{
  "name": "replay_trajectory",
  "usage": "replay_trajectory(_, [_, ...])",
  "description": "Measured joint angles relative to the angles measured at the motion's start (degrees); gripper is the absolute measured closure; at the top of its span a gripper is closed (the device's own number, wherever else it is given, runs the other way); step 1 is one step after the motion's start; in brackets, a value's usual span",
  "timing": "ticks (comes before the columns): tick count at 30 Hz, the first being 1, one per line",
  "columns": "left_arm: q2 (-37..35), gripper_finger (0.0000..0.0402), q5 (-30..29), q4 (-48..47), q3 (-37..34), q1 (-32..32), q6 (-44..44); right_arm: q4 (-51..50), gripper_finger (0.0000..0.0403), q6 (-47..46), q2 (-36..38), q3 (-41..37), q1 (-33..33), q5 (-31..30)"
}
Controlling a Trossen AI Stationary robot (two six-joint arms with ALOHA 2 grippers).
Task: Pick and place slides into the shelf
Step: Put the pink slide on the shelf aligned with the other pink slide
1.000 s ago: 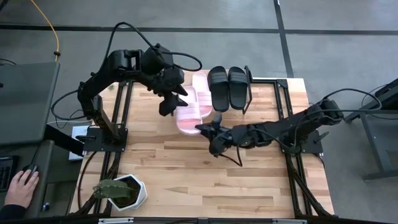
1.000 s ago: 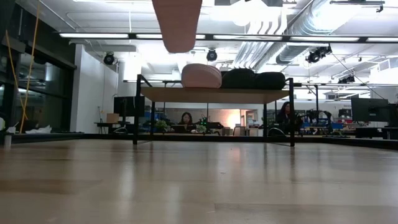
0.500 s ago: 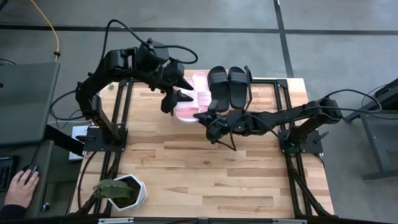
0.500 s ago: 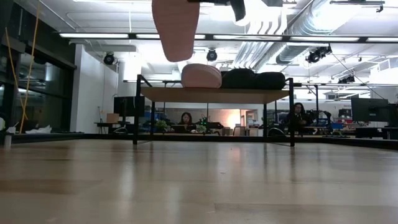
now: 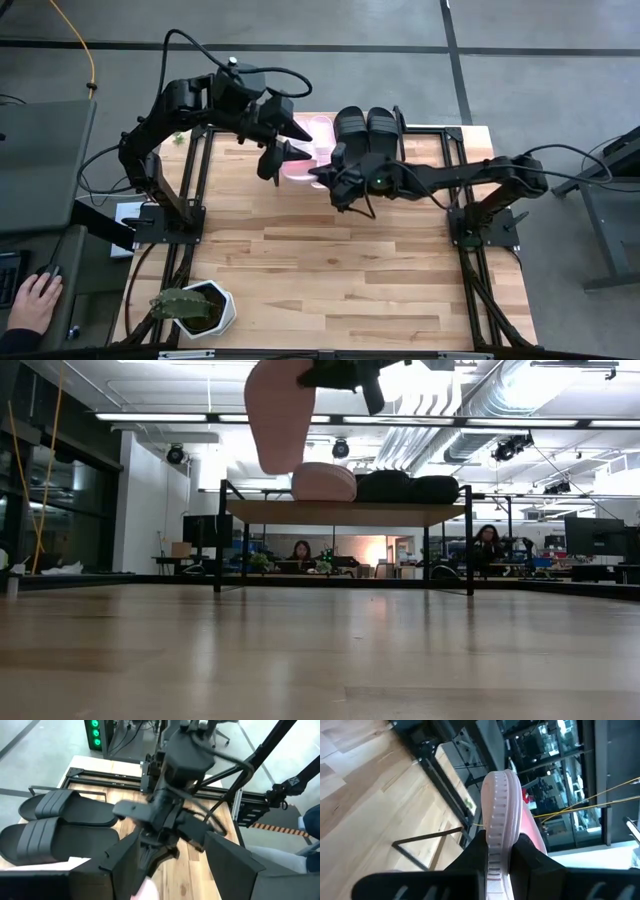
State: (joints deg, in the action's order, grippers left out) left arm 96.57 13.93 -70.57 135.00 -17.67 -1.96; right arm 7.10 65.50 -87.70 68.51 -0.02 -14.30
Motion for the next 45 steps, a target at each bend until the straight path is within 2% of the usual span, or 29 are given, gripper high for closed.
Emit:
replay_trajectory(18, [0.00, 0.0190, 1.51, 0.57, 0.00, 0.04, -0.04, 4.76, 0.0379, -0.99, -5.68, 0.00, -4.99, 6.01])
replay_trajectory(45, [0.00, 0.0190, 1.95, 2.08, 0.00, 0.04, 0.09, 7.04, 0.0379, -5.61, -5.91, 0.00, -11.67, 12.99])
